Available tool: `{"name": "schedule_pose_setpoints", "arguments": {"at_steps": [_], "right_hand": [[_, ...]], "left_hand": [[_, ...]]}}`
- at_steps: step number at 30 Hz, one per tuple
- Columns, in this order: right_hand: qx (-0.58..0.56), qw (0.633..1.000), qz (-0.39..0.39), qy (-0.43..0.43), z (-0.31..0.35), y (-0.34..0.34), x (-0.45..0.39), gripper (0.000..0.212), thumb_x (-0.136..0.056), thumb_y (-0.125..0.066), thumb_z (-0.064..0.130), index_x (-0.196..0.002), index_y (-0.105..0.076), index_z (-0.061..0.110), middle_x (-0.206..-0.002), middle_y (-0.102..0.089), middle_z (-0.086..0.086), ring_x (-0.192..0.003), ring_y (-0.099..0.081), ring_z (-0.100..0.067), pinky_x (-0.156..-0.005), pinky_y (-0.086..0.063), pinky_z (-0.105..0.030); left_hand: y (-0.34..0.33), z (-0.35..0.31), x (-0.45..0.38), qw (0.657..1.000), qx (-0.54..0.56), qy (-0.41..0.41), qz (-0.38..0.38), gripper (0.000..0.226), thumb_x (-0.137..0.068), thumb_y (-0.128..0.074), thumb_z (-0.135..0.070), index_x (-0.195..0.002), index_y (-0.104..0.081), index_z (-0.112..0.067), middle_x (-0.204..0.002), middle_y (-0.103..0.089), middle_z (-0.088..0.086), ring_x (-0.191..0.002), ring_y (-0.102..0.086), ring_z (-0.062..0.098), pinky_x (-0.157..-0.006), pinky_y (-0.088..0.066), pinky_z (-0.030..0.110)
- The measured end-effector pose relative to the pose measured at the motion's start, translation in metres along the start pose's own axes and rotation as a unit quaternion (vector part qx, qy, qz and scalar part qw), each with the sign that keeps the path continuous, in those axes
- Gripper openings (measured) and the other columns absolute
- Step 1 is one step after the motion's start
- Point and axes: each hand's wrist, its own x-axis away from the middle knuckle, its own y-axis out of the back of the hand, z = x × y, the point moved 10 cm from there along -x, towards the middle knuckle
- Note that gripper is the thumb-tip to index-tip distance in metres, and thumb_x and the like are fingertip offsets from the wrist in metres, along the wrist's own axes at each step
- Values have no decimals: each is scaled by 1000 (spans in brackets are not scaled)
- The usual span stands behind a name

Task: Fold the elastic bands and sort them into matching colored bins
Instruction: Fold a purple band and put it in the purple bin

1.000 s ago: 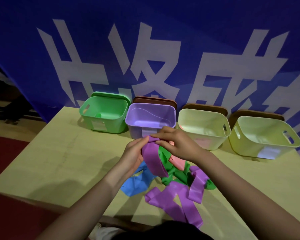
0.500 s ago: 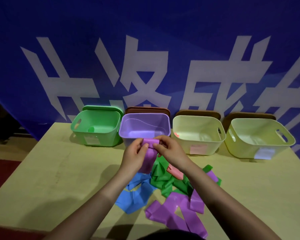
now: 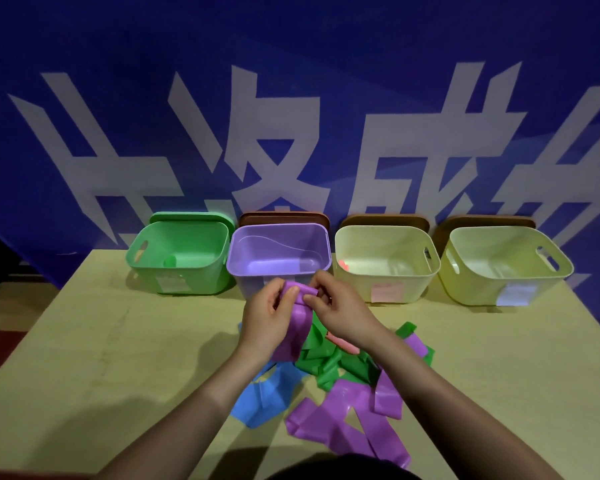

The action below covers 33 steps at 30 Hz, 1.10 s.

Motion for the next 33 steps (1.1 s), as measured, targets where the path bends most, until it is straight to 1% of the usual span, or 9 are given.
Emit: {"name": "schedule_pose_setpoints", "arguments": {"at_steps": [4, 7, 10, 12, 18, 22, 25, 30, 33], "right_hand": [[-111, 994, -13, -21, -1, 3, -1, 9, -89, -61, 8, -82, -58, 12, -64, -46, 6, -57, -44, -11, -59, -39, -31], [-172, 984, -2, -36, 0, -1, 0, 10, -91, -59, 4, -87, -59, 12, -64, -47, 3, -55, -46, -8, -55, -42, -28], [-227, 972, 1, -57, -1, -5, 3, 5, -92, -55, -1, -95, -59, -1, -64, -46, -3, -49, -48, -2, -50, -42, -20], [-239, 969, -3, -62, -1, -7, 3, 5, -91, -56, -2, -90, -59, 2, -65, -46, -3, -48, -47, -2, -49, -41, -19], [-98, 994, -29, 31, 11, -7, 7, 5, -87, -63, 7, -86, -62, 12, -65, -48, 10, -59, -42, -3, -57, -36, -21], [62, 985, -31, 159, 41, -5, 12, 10, -88, -61, 12, -98, -63, 10, -81, -58, 1, -70, -48, -9, -62, -38, -25], [110, 968, -18, 223, 60, -8, 15, 14, -88, -59, 12, -100, -65, 9, -84, -58, -3, -76, -50, -13, -64, -39, -25], [82, 968, -4, 237, 66, -5, 14, 19, -86, -60, 9, -104, -67, 10, -84, -56, 0, -74, -51, -12, -66, -41, -23], [-21, 982, 30, 184, 56, -3, 7, 21, -82, -61, 6, -103, -65, 10, -90, -57, 1, -79, -54, -10, -70, -41, -16]], "left_hand": [[0, 0, 1, 987, 150, 64, -2, 18, -92, -60, -12, -84, -62, 4, -74, -60, 7, -73, -52, 12, -68, -41, 30], [2, 11, 6, 964, 226, 137, -13, 14, -93, -57, -16, -86, -69, -14, -79, -68, -2, -76, -58, 11, -68, -45, 26], [2, 23, 16, 956, 216, 197, -1, 20, -92, -57, -29, -83, -71, -19, -76, -69, -2, -72, -61, 12, -62, -45, 24], [1, 28, 23, 960, 186, 211, 8, 24, -92, -59, -32, -78, -71, -17, -74, -67, 3, -71, -58, 15, -64, -41, 27], [6, 31, 33, 947, 232, 217, -40, 18, -93, -58, -18, -80, -69, -13, -85, -63, 14, -83, -54, 21, -77, -40, 35], [10, 31, 39, 931, 262, 249, -47, 28, -79, -58, -36, -83, -68, -10, -81, -62, 13, -80, -54, 24, -69, -41, 33], [11, 16, 36, 944, 268, 194, -19, 32, -94, -53, -32, -89, -73, -7, -89, -72, 15, -83, -66, 20, -73, -51, 25], [14, 11, 35, 943, 281, 179, -1, 28, -96, -52, -24, -90, -75, -10, -92, -74, 11, -84, -67, 16, -74, -52, 20], [12, 12, 34, 936, 296, 190, 19, 28, -92, -55, -27, -97, -74, -8, -99, -72, 16, -88, -65, 21, -78, -49, 29]]}}
